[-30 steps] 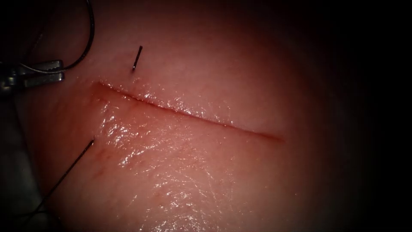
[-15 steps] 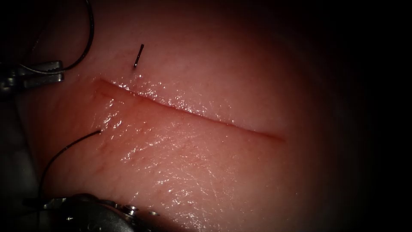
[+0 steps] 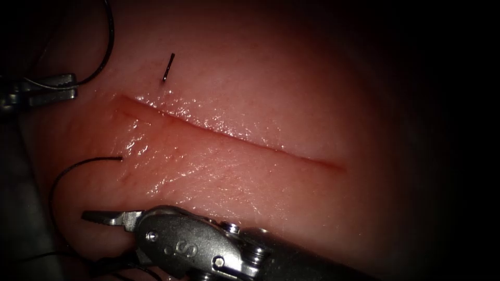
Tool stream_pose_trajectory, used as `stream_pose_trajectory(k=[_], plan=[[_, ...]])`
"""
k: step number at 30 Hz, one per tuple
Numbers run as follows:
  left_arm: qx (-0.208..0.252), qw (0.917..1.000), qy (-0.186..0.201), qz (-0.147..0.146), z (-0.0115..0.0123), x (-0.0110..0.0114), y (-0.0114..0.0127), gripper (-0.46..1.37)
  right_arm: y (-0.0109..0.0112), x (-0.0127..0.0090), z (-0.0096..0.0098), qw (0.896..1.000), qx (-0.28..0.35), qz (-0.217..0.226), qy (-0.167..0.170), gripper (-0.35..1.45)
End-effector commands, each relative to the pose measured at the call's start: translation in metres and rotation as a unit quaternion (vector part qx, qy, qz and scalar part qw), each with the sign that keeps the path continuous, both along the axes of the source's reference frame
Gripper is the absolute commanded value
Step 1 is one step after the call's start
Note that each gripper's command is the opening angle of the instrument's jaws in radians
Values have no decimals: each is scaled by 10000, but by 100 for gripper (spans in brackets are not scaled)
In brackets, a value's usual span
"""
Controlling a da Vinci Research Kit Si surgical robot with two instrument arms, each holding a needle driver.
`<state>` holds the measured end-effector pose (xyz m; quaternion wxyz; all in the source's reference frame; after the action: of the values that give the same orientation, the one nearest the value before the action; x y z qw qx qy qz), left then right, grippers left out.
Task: Wound Closure
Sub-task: Use the right gripper to pull the suture through the cut until a short tail remains on top
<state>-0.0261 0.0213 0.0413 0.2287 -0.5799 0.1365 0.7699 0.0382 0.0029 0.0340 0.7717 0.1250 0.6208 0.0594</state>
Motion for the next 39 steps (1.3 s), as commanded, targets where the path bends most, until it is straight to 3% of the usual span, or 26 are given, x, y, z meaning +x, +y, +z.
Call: stream_pose_trajectory(k=[1,6,14,23,35,39], plan=[[-2,10000,5,10,0,0,0,-35,1,-3,-1,10000,18,-31,14,131],[-2,10000,5,10,0,0,0,-35,6,-18,-6,10000,16,-36,13,125],[-2,10000,3,11,0,0,1,-35,20,-42,-17,9979,-249,570,-193,134],[-2,10000,2,11,0,0,0,-35,46,-72,-21,9881,-634,1220,-692,144],[-25,10000,11,21,1,0,2,-35,57,-119,-18,9822,-897,1301,-1018,144],[-25,10000,13,16,1,-1,2,-35,62,-128,-18,9795,-738,1563,-1036,142]])
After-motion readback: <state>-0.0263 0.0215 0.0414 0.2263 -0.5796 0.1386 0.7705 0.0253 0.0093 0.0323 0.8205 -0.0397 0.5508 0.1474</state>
